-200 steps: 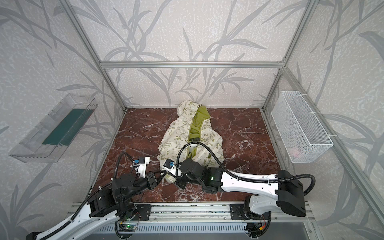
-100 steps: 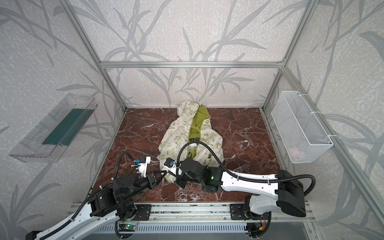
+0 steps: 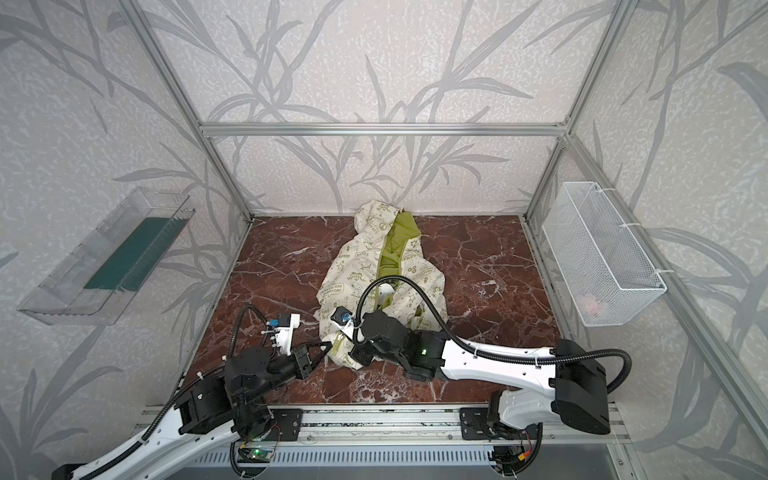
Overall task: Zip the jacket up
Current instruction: 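Pull the slider with the right gripper along the zipper away from the robot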
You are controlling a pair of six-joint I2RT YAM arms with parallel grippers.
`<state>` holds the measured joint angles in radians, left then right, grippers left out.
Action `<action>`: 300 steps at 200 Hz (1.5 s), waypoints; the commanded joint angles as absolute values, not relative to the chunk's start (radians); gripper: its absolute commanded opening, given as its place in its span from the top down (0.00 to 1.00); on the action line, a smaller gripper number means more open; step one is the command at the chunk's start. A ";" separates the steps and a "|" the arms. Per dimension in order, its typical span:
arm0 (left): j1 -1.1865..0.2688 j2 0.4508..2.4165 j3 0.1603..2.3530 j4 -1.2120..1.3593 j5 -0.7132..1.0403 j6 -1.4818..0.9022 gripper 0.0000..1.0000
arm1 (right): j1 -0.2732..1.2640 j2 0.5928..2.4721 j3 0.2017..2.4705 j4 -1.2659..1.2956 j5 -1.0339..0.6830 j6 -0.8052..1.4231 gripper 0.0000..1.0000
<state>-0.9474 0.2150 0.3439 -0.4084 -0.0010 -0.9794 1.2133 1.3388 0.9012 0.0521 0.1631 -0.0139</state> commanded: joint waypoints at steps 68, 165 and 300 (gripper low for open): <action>-0.945 0.138 0.400 -0.601 -0.036 -0.960 1.00 | 1.094 1.358 0.980 0.071 0.311 -0.080 1.00; -0.944 0.117 0.411 -0.650 -0.052 -0.960 1.00 | 0.720 1.319 1.076 -0.037 0.001 -0.127 1.00; -0.943 0.079 0.446 -0.759 -0.095 -0.973 1.00 | 0.475 1.439 1.366 -0.105 0.034 -0.380 1.00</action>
<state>-0.9470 0.0826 0.4160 -0.6754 -0.0669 -0.9771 0.5388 1.4399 1.2758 -0.1535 -0.0601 -0.3119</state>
